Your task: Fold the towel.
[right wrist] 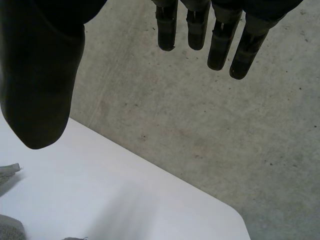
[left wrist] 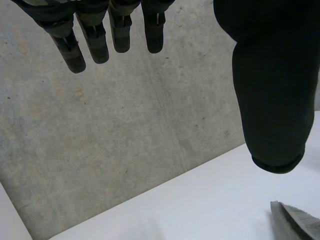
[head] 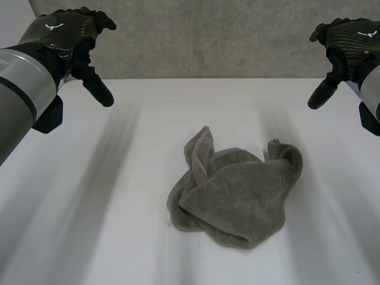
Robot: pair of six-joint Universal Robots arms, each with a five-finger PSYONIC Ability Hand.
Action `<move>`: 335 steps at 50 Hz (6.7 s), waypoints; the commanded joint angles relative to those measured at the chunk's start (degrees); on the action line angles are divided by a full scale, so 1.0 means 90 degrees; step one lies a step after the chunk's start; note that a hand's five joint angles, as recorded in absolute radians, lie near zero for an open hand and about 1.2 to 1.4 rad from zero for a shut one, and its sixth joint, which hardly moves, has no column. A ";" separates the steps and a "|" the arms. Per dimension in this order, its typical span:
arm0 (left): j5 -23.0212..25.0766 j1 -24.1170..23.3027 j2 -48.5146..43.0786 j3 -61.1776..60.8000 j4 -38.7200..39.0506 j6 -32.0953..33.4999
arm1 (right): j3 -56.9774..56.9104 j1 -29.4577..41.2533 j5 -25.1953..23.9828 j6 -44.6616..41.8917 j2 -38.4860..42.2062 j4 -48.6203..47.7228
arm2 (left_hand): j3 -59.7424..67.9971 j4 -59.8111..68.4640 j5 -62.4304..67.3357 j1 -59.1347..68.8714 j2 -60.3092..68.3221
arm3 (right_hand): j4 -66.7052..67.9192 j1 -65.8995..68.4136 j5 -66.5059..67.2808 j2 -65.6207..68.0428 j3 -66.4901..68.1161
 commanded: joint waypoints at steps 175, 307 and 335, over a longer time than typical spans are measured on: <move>0.1732 0.0069 -0.2722 -0.2058 0.1093 0.0882 | 0.3180 -0.0364 -0.2577 -0.2275 0.0995 -0.0315 | 0.7238 0.7035 0.7141 0.6991 0.7251 | 0.4734 0.4912 0.4891 0.4817 0.4833; 0.1302 0.1016 -0.0884 -0.1421 0.3524 0.0196 | -0.6286 0.0496 -0.2168 -0.1447 0.4893 0.1555 | 0.7684 0.7481 0.7588 0.7437 0.7697 | 0.7243 0.7421 0.7400 0.7326 0.7343; 0.0686 0.1036 -0.2048 -0.1057 0.3884 0.0530 | -0.2771 0.0232 -0.2196 -0.1710 0.3798 -0.0216 | 0.7684 0.7481 0.7588 0.7437 0.7697 | 0.7243 0.7421 0.7400 0.7326 0.7343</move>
